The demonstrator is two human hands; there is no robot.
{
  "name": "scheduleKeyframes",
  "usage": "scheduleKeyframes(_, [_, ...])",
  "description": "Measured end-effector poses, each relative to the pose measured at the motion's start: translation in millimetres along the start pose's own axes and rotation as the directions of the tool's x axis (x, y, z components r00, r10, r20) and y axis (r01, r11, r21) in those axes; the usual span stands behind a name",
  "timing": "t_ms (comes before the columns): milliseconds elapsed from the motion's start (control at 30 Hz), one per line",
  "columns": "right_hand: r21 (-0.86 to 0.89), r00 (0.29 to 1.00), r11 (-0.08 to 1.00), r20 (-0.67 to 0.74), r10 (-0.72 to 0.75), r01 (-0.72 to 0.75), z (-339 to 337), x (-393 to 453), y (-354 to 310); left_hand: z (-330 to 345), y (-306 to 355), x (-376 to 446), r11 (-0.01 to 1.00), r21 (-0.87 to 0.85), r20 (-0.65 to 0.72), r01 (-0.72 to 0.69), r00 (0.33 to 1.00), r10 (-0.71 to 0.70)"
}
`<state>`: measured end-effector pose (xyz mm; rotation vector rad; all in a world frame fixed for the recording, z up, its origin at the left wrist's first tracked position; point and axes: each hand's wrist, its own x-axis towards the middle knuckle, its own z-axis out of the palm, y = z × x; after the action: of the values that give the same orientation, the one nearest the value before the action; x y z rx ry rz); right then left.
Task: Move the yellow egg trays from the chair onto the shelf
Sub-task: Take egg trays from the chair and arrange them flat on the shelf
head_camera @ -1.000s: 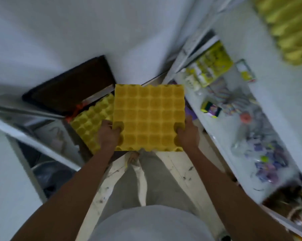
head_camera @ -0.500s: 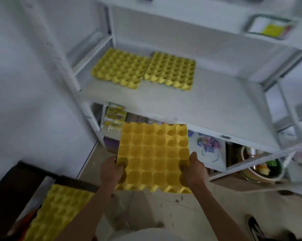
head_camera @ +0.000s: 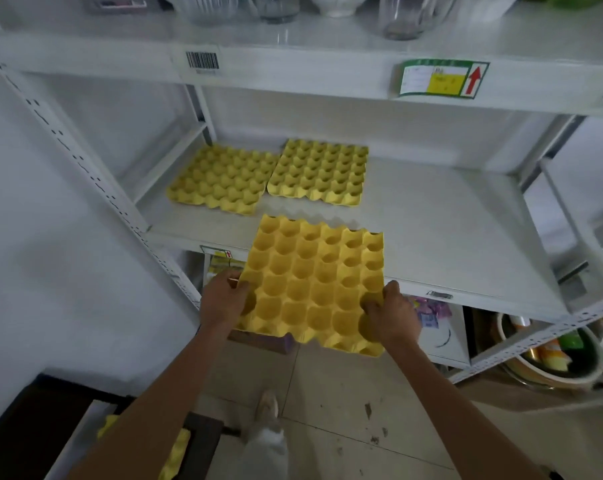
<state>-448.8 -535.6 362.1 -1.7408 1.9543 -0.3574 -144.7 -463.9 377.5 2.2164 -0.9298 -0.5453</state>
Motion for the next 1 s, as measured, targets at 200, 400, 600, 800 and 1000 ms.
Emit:
scheduleKeyframes(200, [-0.05, 1.0, 0.999, -0.001, 0.019, -0.019, 28.8, 59.5, -40.2, 13.5, -3.7, 82.8, 0.997, 0.067, 0.069, -0.042, 0.997, 0.037])
scheduleKeyframes(400, [-0.063, 0.994, 0.992, -0.011, 0.113, -0.114, 62.8, 99.9, -65.0, 32.9, -25.0, 149.4, 0.988, 0.066, 0.116, -0.141, 0.984, 0.133])
scheduleKeyframes(600, [-0.098, 0.98, 0.976, -0.046, 0.193, -0.197, 74.9, 113.2, -77.8, 36.8, -27.8, 178.7, 0.994, -0.017, 0.132, -0.11, 0.985, 0.112])
scheduleKeyframes(800, [-0.068, 0.978, 0.976, -0.05, 0.204, -0.207, 77.0, 127.2, -91.1, 40.0, -22.8, 197.0, 0.996, -0.066, 0.115, -0.061, 0.991, 0.068])
scheduleKeyframes(1000, [-0.055, 0.978, 0.978, -0.069, 0.198, -0.202, 77.5, 134.4, -95.0, 44.1, -18.3, 203.4, 0.995, -0.081, 0.117, -0.066, 0.99, 0.075])
